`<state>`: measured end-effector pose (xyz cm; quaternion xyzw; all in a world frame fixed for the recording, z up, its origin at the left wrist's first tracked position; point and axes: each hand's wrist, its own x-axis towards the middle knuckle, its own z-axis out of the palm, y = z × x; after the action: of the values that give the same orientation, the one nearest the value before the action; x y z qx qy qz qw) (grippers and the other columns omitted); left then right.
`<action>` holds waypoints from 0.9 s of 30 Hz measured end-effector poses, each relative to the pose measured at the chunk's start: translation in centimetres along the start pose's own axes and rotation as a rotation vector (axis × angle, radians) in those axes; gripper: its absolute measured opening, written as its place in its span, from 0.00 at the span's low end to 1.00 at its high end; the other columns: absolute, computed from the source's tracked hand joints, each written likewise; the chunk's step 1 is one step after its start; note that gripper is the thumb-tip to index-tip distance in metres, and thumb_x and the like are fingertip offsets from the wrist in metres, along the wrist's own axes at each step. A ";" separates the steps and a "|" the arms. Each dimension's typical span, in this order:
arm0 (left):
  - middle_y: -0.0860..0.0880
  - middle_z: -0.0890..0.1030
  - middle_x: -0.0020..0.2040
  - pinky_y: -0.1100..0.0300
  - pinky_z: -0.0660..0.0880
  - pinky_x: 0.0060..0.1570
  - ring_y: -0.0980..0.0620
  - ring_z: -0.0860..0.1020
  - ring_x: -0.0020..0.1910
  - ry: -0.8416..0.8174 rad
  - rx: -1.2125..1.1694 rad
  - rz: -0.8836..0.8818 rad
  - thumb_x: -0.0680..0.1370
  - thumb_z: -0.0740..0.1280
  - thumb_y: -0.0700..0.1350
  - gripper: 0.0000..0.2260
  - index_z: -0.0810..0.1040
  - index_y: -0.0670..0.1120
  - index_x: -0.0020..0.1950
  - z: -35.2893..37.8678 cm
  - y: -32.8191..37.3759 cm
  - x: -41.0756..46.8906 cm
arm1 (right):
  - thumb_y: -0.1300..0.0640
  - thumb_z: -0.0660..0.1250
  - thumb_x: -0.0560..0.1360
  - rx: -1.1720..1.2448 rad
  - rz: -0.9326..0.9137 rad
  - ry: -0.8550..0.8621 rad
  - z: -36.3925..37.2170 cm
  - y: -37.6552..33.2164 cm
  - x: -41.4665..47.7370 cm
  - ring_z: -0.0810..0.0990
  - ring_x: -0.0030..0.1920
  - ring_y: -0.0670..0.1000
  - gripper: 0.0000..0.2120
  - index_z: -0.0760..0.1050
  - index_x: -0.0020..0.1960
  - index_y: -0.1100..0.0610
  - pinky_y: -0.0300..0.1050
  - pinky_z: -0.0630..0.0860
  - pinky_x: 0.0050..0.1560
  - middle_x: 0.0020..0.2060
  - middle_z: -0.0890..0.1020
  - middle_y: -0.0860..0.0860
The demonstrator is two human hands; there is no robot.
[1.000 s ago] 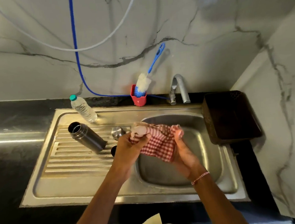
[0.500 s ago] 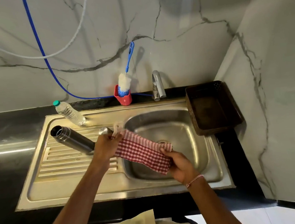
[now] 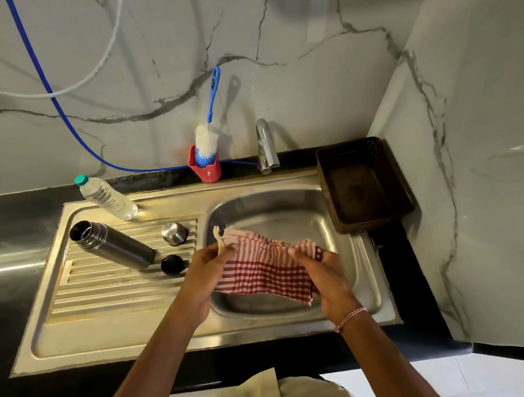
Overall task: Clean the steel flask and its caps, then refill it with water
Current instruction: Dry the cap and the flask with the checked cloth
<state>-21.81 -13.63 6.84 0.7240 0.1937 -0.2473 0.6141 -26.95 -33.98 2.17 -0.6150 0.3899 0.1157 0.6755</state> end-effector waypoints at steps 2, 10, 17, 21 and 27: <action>0.50 0.88 0.43 0.61 0.80 0.38 0.53 0.86 0.39 0.019 0.066 0.059 0.84 0.65 0.45 0.08 0.84 0.47 0.54 1.0 0.1 -0.3 | 0.45 0.72 0.75 -0.051 -0.059 0.056 0.6 0.0 -0.6 0.84 0.49 0.53 0.10 0.81 0.50 0.51 0.54 0.83 0.51 0.47 0.85 0.50; 0.48 0.87 0.52 0.60 0.81 0.52 0.54 0.84 0.54 -0.173 0.119 0.192 0.80 0.52 0.63 0.23 0.80 0.54 0.62 5.0 -1.2 -1.7 | 0.39 0.62 0.81 0.118 -0.062 -0.172 6.2 -0.6 -1.9 0.82 0.57 0.49 0.16 0.78 0.63 0.45 0.51 0.79 0.60 0.57 0.83 0.49; 0.60 0.82 0.61 0.73 0.71 0.55 0.65 0.78 0.62 -0.353 0.148 0.188 0.77 0.44 0.74 0.34 0.75 0.60 0.71 5.8 -0.3 -0.1 | 0.45 0.75 0.73 0.204 -0.181 -0.093 4.3 -1.6 -1.0 0.86 0.50 0.45 0.16 0.80 0.58 0.49 0.42 0.82 0.50 0.48 0.87 0.46; 0.56 0.83 0.58 0.67 0.73 0.49 0.58 0.80 0.57 -0.088 0.156 0.246 0.84 0.60 0.57 0.14 0.80 0.54 0.63 6.5 1.1 3.3 | 0.56 0.73 0.75 0.371 -0.027 0.018 0.4 -1.8 1.0 0.84 0.54 0.55 0.11 0.81 0.57 0.54 0.55 0.82 0.56 0.51 0.86 0.54; 0.43 0.84 0.59 0.47 0.78 0.60 0.44 0.82 0.58 -0.448 -0.084 -0.139 0.79 0.69 0.55 0.20 0.78 0.43 0.64 10.7 2.8 7.3 | 0.61 0.73 0.75 0.328 -0.137 -0.099 -7.4 -7.1 4.8 0.85 0.54 0.59 0.15 0.81 0.61 0.62 0.53 0.82 0.53 0.53 0.86 0.60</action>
<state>-15.63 -24.78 3.37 0.6097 0.1120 -0.4353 0.6529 -22.05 -43.85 4.61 -0.5152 0.3267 0.0344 0.7916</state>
